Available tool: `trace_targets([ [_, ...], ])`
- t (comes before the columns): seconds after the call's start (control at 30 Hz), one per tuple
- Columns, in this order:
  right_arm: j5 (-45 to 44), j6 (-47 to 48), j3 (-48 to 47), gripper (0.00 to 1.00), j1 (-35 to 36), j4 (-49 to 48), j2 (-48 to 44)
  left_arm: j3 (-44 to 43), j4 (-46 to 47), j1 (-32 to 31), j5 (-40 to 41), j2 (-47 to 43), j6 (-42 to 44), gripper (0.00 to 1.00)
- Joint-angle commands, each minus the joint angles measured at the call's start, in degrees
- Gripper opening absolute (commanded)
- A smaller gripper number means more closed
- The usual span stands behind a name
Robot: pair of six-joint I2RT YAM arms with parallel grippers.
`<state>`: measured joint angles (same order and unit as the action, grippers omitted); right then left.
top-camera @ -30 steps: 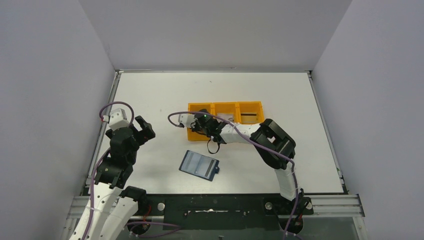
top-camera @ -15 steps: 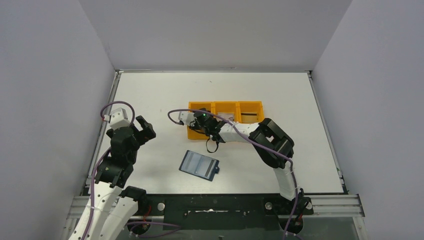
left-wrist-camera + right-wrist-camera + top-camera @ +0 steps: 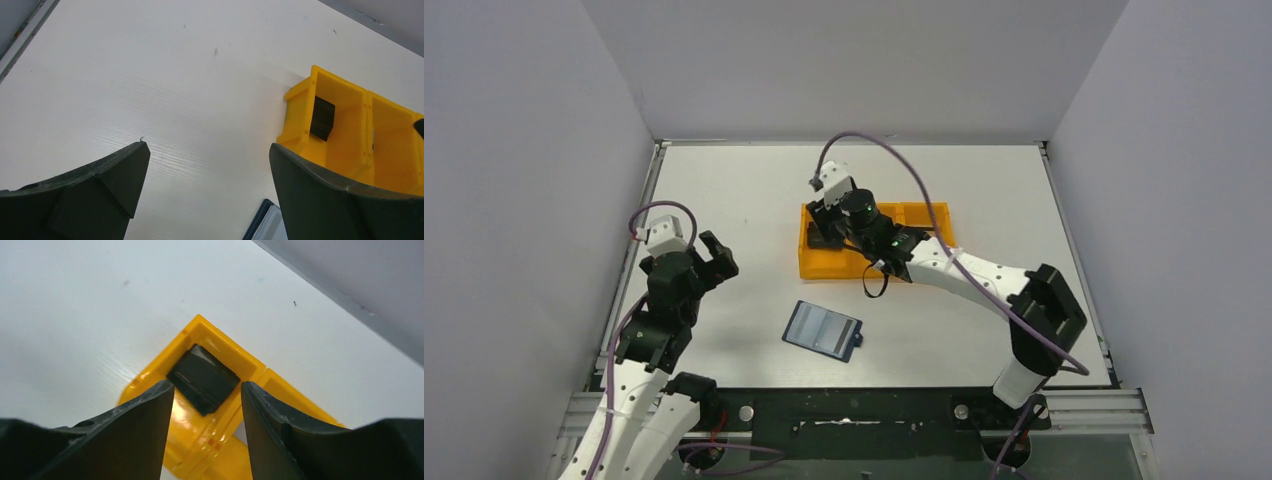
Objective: Take the credit cards out of the card holder
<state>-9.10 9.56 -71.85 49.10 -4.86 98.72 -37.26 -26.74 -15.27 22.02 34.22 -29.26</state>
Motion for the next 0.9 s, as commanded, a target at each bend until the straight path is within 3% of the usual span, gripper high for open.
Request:
trace_targets([
  [0.0,0.0,-34.81,0.55,0.52,-0.52,13.14,-6.9,-0.63,2.61,0.2,-1.52,0.67,1.14,0.93],
  [0.1,4.95,-46.44,7.27,0.46,1.24,14.33,-9.87,-0.63,2.48,0.27,-2.51,1.69,1.04,0.95],
  [0.27,-1.5,-61.57,13.89,0.47,9.09,21.09,-13.07,0.93,3.51,0.25,-12.08,4.7,1.76,0.97],
  [0.37,-2.04,-65.36,16.66,0.47,14.1,20.05,-14.0,0.7,3.94,0.29,-18.21,7.65,-0.31,0.97],
  [0.6,0.47,-67.65,16.03,0.44,17.99,17.69,-9.6,0.58,7.35,0.26,-29.77,11.66,-1.18,0.98],
  [0.87,-2.58,-74.04,17.75,0.43,18.75,25.31,-7.75,2.5,9.07,0.09,-43.09,15.26,-1.72,0.9],
])
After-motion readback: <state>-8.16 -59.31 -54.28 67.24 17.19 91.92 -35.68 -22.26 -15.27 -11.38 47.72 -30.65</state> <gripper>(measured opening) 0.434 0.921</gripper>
